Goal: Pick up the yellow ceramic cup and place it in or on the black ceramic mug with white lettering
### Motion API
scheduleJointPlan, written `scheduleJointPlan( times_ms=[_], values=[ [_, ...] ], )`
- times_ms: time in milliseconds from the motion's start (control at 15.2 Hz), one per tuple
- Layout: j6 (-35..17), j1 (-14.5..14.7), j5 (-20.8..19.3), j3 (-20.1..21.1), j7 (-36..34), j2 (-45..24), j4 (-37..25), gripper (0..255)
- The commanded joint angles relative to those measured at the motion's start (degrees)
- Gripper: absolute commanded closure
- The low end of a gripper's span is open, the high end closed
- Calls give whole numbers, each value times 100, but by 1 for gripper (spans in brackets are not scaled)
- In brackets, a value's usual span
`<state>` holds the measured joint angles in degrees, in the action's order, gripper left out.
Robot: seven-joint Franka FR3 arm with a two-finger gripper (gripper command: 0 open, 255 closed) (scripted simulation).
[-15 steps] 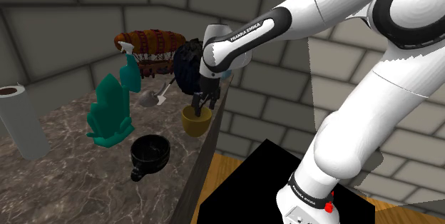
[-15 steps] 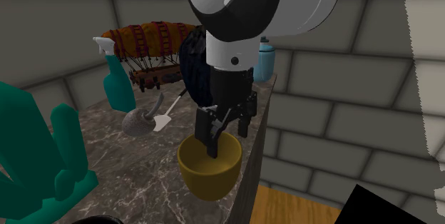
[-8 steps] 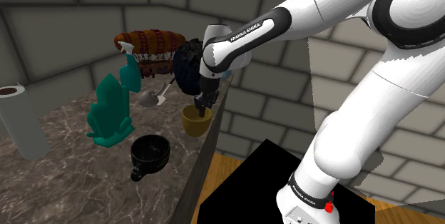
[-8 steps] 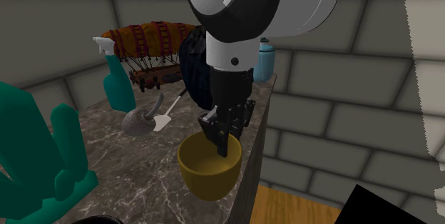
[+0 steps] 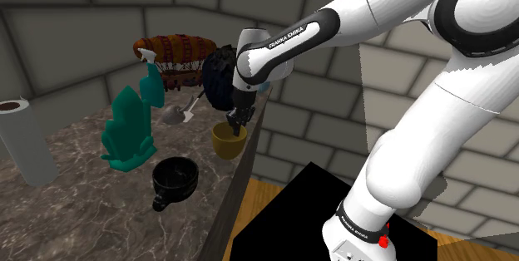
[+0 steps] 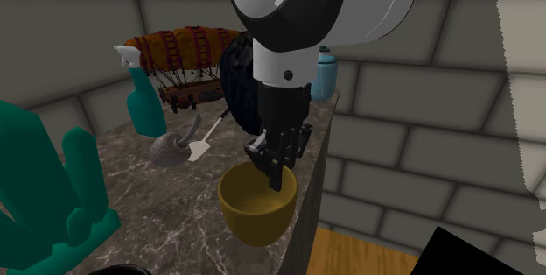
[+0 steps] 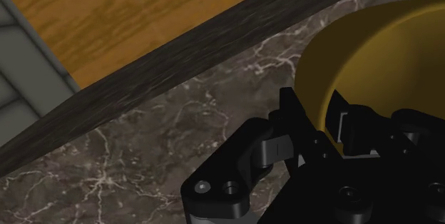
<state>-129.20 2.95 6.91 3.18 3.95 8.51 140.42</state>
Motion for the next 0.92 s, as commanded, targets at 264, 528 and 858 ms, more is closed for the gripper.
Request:
scheduleJointPlan(
  times_ms=[264, 528, 858],
  values=[
    [418, -6, -24, -5, -37, 233, -179, 255],
    [747, -11, -41, -12, -64, 396, -346, 255],
    [1153, -17, -60, -20, -97, 566, -582, 255]
  ],
)
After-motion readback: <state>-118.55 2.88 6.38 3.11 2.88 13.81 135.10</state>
